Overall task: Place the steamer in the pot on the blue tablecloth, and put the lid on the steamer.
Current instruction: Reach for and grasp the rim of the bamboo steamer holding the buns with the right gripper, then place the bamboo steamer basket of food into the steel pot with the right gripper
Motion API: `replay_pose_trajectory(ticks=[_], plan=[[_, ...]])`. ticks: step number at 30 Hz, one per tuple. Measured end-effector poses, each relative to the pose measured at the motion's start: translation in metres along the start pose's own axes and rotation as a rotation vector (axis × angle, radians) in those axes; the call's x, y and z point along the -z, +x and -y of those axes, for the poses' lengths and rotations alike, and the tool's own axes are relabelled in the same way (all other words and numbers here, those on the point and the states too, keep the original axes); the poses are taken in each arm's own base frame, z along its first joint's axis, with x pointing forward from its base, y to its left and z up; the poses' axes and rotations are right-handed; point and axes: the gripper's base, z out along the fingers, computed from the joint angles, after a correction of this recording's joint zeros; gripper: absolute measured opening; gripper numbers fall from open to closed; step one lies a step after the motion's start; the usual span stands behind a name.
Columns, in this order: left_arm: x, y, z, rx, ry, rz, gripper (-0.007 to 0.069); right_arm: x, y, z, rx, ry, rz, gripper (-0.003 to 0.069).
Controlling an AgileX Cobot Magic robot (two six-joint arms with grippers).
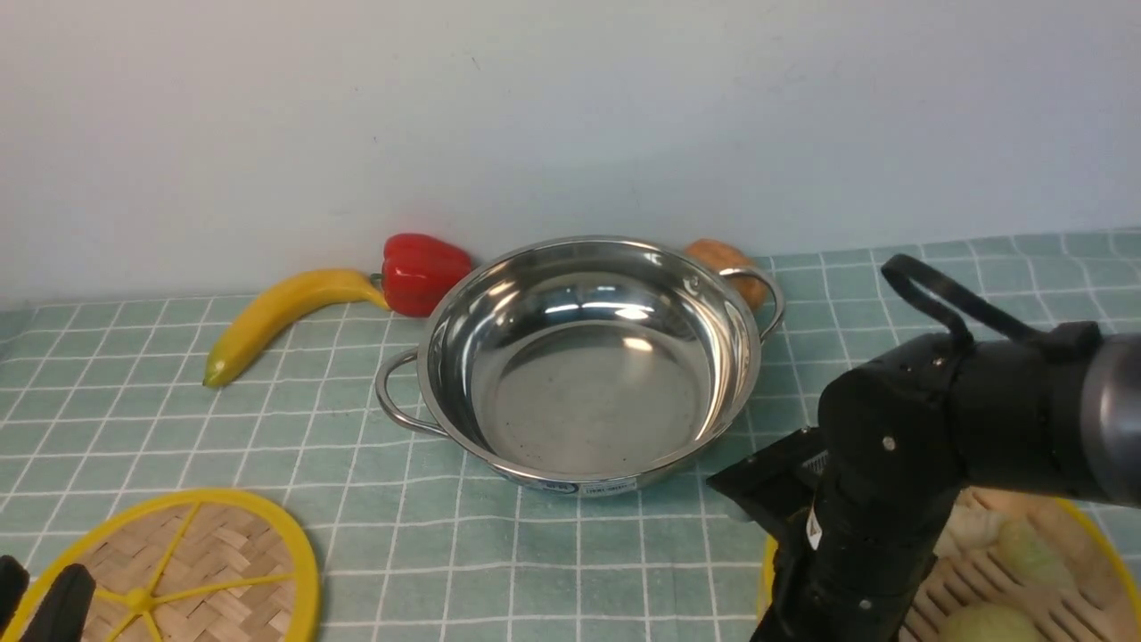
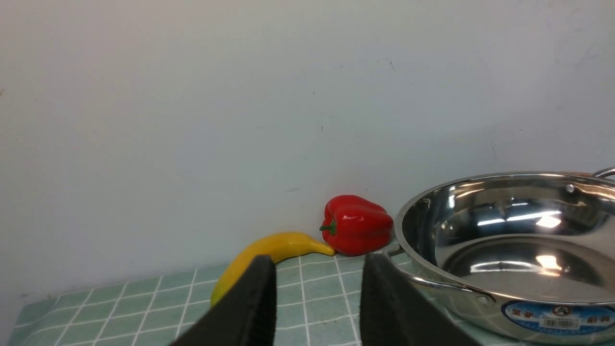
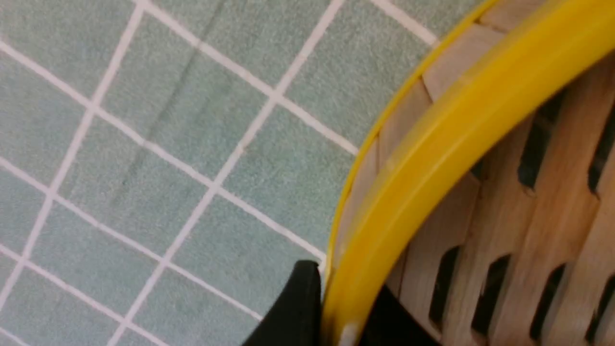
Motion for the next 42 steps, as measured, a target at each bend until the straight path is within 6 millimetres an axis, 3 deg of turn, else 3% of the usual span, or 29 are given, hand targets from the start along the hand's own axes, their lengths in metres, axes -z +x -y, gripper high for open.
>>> replay_pose_trajectory(ticks=[8,10,12,13,19,26,30,35,42], plan=[[0.0,0.0,0.0,0.0,0.0,0.0,0.0243,0.018,0.009,0.015,0.088,0.173,-0.056,0.0059],[0.0,0.0,0.0,0.0,0.0,0.0,0.0243,0.044,0.009,0.02,0.103,0.261,0.007,0.0062],[0.0,0.0,0.0,0.0,0.0,0.0,0.0243,0.057,0.008,0.021,0.107,0.284,0.045,0.0062],[0.0,0.0,0.0,0.0,0.0,0.0,0.0243,0.075,0.005,0.021,0.117,0.302,0.11,0.0062],[0.0,0.0,0.0,0.0,0.0,0.0,0.0243,0.138,-0.017,0.005,0.249,0.25,0.319,0.0062],[0.0,0.0,0.0,0.0,0.0,0.0,0.0243,0.175,-0.05,-0.014,0.425,0.188,0.435,0.0062],[0.0,0.0,0.0,0.0,0.0,0.0,0.0243,0.18,-0.075,-0.025,0.521,0.161,0.475,0.0062],[0.0,0.0,0.0,0.0,0.0,0.0,0.0243,0.17,-0.098,-0.038,0.632,0.16,0.468,0.0062],[0.0,0.0,0.0,0.0,0.0,0.0,0.0243,0.12,-0.127,-0.065,0.793,0.237,0.366,0.0062]])
